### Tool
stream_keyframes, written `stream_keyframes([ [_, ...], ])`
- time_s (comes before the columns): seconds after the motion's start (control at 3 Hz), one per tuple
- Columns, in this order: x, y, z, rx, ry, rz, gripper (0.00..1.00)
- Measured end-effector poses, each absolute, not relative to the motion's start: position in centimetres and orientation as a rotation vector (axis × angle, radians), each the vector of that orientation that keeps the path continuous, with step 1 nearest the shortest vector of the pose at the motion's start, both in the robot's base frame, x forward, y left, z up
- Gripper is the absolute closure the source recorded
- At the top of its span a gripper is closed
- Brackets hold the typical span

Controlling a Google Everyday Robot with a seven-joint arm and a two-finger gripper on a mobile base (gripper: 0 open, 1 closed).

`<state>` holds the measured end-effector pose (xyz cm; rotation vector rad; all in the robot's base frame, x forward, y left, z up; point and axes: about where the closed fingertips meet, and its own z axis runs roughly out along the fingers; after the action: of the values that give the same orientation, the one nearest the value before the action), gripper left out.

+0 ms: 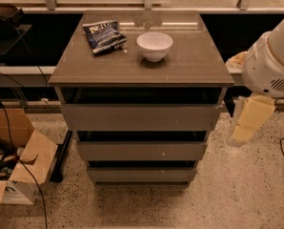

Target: Open bottom drawer

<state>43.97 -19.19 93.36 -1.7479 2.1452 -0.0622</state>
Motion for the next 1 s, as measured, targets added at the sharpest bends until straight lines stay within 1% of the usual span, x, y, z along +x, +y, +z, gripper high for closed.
stream_keyframes([
  [0.67,46.8,-16.2,86.8,-1.821,2.035,0.086,0.0],
  [1.0,46.8,-16.2,86.8,-1.821,2.035,0.086,0.0],
])
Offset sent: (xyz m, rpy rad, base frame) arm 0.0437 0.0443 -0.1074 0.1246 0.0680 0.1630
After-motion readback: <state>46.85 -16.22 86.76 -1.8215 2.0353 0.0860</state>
